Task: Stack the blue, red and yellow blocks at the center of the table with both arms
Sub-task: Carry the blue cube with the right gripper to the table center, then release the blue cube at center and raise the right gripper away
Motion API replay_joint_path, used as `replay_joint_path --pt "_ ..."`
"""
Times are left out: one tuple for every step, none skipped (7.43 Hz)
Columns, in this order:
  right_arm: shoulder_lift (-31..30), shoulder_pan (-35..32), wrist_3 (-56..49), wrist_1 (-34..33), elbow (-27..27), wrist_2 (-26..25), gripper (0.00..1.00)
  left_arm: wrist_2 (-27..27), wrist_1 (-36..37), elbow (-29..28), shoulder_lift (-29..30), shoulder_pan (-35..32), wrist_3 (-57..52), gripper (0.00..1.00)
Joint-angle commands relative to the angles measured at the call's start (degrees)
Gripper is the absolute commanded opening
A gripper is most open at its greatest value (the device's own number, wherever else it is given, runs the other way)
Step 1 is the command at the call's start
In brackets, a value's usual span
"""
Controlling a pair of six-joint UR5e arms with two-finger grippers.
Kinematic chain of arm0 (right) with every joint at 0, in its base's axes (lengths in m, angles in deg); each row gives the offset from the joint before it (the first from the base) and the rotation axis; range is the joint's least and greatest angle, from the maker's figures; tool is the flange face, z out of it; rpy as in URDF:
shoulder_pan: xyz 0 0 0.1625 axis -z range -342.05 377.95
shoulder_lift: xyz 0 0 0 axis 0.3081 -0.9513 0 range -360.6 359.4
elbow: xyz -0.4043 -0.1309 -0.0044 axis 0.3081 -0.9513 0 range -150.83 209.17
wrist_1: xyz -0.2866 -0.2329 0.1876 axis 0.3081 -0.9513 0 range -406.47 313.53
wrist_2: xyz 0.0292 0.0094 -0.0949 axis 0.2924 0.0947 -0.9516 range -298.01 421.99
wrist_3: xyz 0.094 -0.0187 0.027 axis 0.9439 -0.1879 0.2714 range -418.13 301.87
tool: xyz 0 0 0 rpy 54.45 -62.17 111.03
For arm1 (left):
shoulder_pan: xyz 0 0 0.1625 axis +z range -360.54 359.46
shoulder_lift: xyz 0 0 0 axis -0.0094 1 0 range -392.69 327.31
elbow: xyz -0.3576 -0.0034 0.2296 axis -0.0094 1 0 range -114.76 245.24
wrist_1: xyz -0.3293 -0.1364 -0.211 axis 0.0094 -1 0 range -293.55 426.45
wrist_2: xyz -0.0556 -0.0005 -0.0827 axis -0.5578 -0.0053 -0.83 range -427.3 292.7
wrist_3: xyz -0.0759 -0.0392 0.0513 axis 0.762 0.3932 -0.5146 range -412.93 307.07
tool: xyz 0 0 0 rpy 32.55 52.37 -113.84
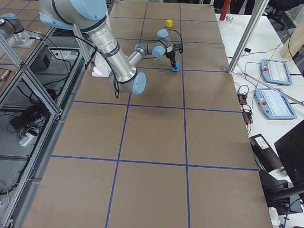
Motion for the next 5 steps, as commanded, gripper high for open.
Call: replay_joint_path --pt "0.32 0.43 2.79 0.16 0.02 -0.43 1.00 0.00 0.00 0.05 0.00 0.00 0.00 1.00" --pt "0.50 0.43 3.32 0.17 0.02 -0.52 1.00 0.00 0.00 0.05 0.00 -0.09 0.00 1.00" --pt "0.41 0.43 3.76 0.17 0.02 -0.52 1.00 -0.09 0.00 0.05 0.00 -0.09 0.00 1.00" --pt "0.41 0.25 3.77 0.25 0.54 -0.44 1.00 -0.09 0.00 0.05 0.00 -0.09 0.09 1.00" --pt "0.41 -0.44 3.60 0.17 0.98 -0.52 1.00 -0.17 0.00 0.14 0.00 -0.09 -0.17 1.00"
